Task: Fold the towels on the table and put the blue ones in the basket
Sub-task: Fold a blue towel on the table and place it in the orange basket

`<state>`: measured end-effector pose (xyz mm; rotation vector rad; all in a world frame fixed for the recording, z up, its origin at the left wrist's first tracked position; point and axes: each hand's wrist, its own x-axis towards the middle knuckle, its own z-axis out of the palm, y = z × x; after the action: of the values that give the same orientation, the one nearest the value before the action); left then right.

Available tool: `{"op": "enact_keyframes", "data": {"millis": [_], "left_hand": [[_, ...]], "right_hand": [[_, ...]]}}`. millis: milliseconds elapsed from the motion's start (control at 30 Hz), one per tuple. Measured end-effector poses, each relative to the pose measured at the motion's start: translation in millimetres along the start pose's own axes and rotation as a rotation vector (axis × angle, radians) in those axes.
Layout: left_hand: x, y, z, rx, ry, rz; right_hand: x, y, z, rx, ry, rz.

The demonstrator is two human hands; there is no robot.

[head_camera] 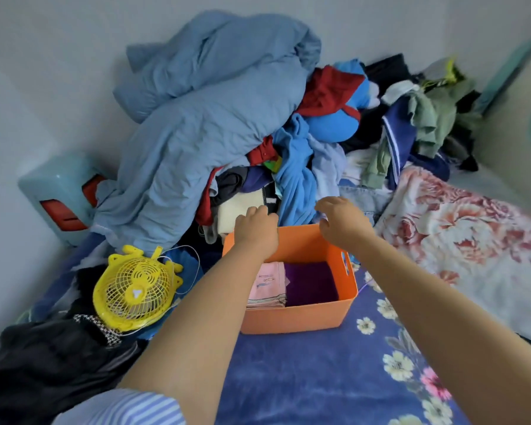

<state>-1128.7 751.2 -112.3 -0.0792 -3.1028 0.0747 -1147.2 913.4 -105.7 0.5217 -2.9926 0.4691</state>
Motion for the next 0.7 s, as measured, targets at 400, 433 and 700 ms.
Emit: {"op": "enact_keyframes", "data": {"millis": [400,433,700], "left_hand": [[-141.5,100.6,-85.5,0.06,0.1,0.451],[-161.4,120.0,-91.1,0.058,0.101,0.52],[-320.2,282.3,-138.0,0.015,0.21,1.024]], "right_hand": [[-239.2,-19.6,-102.4,-0.205,0.244,0.312],[-276.2,-19.7,-111.8,-0.225,0.266,0.383],[-534.6,-13.2,-179.3,-0.351,0.383,0.931]]}}
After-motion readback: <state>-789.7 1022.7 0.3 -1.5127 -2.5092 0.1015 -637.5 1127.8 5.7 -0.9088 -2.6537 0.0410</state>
